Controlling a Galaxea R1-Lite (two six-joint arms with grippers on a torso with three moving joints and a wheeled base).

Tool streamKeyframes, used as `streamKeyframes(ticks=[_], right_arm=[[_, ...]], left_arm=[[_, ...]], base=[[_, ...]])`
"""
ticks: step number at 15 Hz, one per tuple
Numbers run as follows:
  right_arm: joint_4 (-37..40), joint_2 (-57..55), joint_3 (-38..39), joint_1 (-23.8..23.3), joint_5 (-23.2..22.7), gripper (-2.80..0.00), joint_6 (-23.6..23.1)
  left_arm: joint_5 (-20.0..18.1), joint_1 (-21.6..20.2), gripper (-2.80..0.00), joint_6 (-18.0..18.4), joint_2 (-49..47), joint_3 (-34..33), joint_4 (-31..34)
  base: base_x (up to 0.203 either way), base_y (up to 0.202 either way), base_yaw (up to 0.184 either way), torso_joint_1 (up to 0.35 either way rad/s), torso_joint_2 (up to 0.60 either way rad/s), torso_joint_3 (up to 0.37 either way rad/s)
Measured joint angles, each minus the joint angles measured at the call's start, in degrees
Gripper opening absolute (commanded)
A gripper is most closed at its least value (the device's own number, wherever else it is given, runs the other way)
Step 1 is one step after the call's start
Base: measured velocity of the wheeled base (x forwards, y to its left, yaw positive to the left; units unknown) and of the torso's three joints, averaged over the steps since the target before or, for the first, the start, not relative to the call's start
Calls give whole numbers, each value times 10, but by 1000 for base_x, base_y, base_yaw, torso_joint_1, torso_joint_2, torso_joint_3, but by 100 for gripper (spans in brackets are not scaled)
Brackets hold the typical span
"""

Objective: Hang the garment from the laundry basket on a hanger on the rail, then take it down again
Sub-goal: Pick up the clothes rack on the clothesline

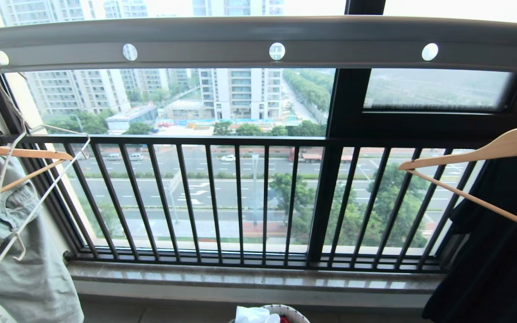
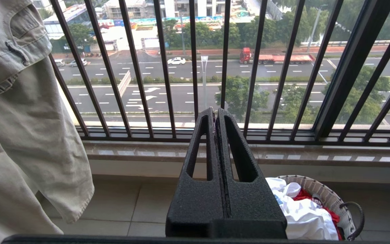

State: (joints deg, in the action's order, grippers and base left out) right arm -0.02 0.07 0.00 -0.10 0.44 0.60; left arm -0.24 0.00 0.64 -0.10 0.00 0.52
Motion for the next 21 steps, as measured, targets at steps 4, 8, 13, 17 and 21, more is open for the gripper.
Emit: streamKeyframes(ticks=[4, 8, 13, 17, 21], right_arm=[[0, 0, 0, 0, 0, -280, 0], [0, 0, 0, 0, 0, -280, 0], [0, 0, 0, 0, 0, -280, 0], [0, 0, 0, 0, 0, -280, 0], [0, 0, 0, 0, 0, -280, 0]], left_arm=[[0, 0, -280, 0, 0, 0, 0], [0, 0, -280, 0, 0, 0, 0], [2, 0, -280, -3, 0, 0, 0], [2, 0, -280, -3, 0, 0, 0], [2, 0, -280, -1, 0, 0, 0]], base=[[0, 0, 0, 0, 0, 0], [0, 0, 0, 0, 0, 0], [0, 0, 0, 0, 0, 0], [0, 0, 0, 0, 0, 0], [0, 0, 0, 0, 0, 0]])
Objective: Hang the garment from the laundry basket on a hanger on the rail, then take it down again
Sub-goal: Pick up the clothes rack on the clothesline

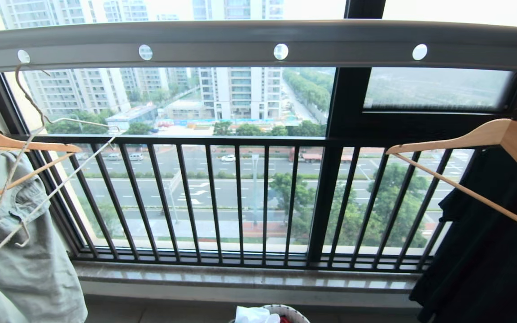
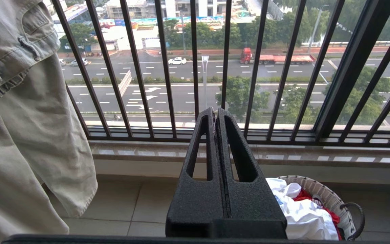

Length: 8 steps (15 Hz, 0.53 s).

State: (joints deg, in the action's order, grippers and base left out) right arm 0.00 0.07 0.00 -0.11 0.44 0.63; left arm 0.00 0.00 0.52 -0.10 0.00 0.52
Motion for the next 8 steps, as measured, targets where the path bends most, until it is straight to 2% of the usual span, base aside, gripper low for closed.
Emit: streamKeyframes(ticks=[6, 8], right_arm=[[0, 0, 0, 0, 0, -280, 0], [0, 0, 0, 0, 0, -280, 0]], left_arm=[[0, 0, -280, 2, 0, 4, 0], [-1, 0, -280, 1, -1, 29, 7]], base=[[0, 0, 0, 0, 0, 0], [0, 0, 0, 0, 0, 0]])
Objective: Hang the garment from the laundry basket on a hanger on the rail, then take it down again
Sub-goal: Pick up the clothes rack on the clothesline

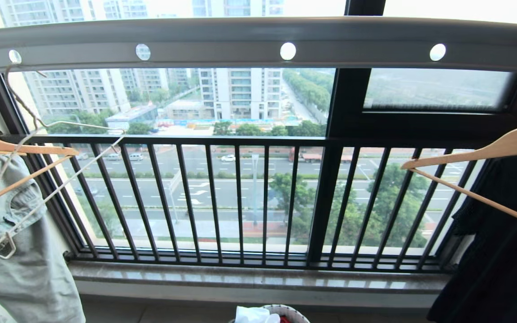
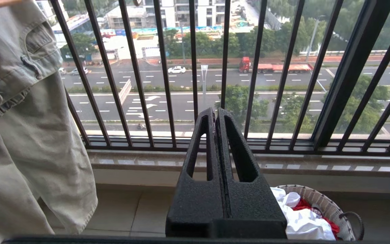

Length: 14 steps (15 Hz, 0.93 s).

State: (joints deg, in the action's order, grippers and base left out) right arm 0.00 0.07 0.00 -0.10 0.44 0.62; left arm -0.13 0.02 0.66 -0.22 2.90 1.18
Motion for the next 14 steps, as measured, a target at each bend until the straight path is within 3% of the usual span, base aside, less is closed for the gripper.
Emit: streamKeyframes(ticks=[4, 7, 10, 14], right_arm=[[0, 0, 0, 0, 0, -280, 0], [0, 0, 0, 0, 0, -280, 0], [0, 0, 0, 0, 0, -280, 0], [0, 0, 0, 0, 0, -280, 0]], left_arm=[[1, 1, -280, 0, -56, 91, 4], [2, 0, -280, 4, -139, 205, 43], [3, 0, -280, 11, -230, 361, 131], [16, -1, -280, 18, -351, 577, 304]], base=[[0, 0, 0, 0, 0, 0], [0, 0, 0, 0, 0, 0], [0, 0, 0, 0, 0, 0], [0, 0, 0, 0, 0, 0]])
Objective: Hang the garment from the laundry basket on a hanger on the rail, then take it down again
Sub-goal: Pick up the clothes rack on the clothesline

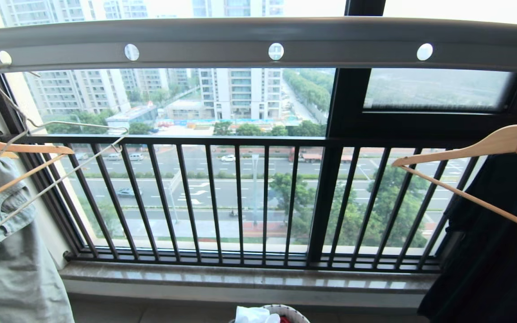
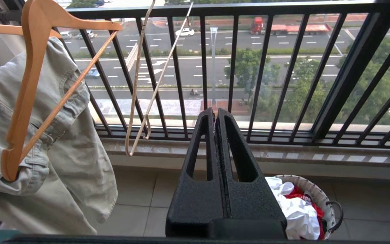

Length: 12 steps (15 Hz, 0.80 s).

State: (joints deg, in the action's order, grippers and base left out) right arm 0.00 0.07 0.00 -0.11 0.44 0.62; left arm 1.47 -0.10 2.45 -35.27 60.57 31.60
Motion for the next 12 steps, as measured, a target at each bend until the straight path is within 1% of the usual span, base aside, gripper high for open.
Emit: streamKeyframes(ticks=[4, 6, 7, 9, 12], right_arm=[[0, 0, 0, 0, 0, -280, 0], [0, 0, 0, 0, 0, -280, 0], [0, 0, 0, 0, 0, -280, 0], [0, 0, 0, 0, 0, -280, 0], [0, 0, 0, 0, 0, -280, 0]], left_arm=[[31, 0, -280, 27, -107, 198, 202], [42, -2, -280, 44, -155, 258, 278], [59, -7, -280, 52, -182, 275, 295], [91, -18, -280, 62, -237, 305, 301], [98, -56, -280, 61, -305, 331, 294]], base=[[0, 0, 0, 0, 0, 0], [0, 0, 0, 0, 0, 0], [0, 0, 0, 0, 0, 0], [0, 0, 0, 0, 0, 0], [0, 0, 0, 0, 0, 0]])
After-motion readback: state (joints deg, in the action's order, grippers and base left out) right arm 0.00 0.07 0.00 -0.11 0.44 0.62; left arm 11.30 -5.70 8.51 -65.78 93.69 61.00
